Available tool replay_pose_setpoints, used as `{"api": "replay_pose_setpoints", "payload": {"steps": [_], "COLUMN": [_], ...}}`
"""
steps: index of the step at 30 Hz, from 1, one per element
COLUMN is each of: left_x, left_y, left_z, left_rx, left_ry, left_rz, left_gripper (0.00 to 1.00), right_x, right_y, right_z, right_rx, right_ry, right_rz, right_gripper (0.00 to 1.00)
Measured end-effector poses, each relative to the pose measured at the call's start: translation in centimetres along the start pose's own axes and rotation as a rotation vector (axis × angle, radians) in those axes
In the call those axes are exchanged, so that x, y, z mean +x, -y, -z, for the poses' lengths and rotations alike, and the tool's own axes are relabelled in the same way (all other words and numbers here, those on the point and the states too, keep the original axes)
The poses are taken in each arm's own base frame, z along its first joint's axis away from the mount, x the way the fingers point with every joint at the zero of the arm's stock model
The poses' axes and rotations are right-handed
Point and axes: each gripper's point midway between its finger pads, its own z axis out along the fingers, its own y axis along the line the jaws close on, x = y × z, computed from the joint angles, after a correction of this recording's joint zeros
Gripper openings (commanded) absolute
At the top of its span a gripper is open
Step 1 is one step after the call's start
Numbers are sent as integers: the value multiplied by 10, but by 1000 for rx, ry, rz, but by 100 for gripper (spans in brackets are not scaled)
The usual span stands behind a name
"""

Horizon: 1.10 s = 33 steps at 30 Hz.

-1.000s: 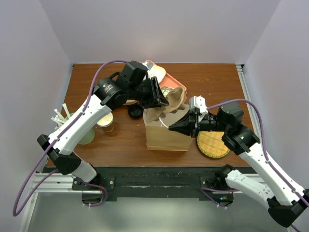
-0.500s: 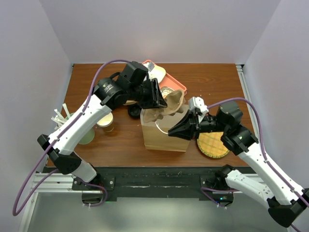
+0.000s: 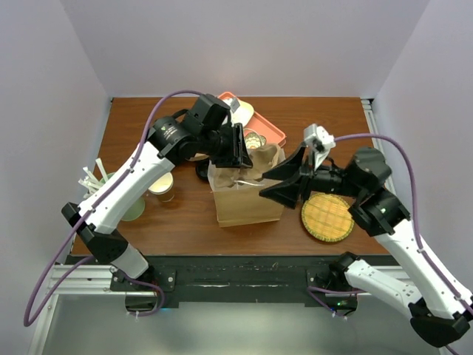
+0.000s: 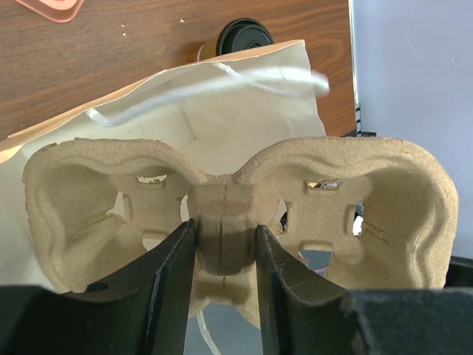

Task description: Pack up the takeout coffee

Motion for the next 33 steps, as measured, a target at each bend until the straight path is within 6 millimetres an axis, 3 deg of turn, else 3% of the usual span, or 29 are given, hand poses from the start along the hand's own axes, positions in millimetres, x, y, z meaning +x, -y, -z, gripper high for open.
{"api": "replay_pose_setpoints", "payload": {"steps": [7,12,16,19,21,28,31,33], "left_x": [1,0,0,-2,-4,-6,-6,-6], "left_y": [-5,-7,-8,-7,-8,-17,-21,-23], "left_z": [0,3,5,7,9,9,8,7], "left_rx": [-32,-38,-38,-41,-51,-106,-125,-131], "left_ry": [-13,-12,-13,-12,-9,-13,-17,-18], "left_rz": [-42,-77,-111,-137,-152,-184,-194,-202], "left_gripper": [21,21,21,21,20,20,20,20], "right_x": [-75,-120,-129,-116,-96,-15,13,19], "right_y": [-1,30,62,83,97,139,144,142], "right_z": [19,56,99,116,116,85,76,73], "right_rx": [196,529,851,1018,1086,1159,1139,1121], "right_ry": [198,366,428,384,305,-1,-85,-100], "right_rz": [-50,-137,-233,-260,-285,-395,-434,-450], "right_gripper": [58,48,47,46,46,40,40,40]}}
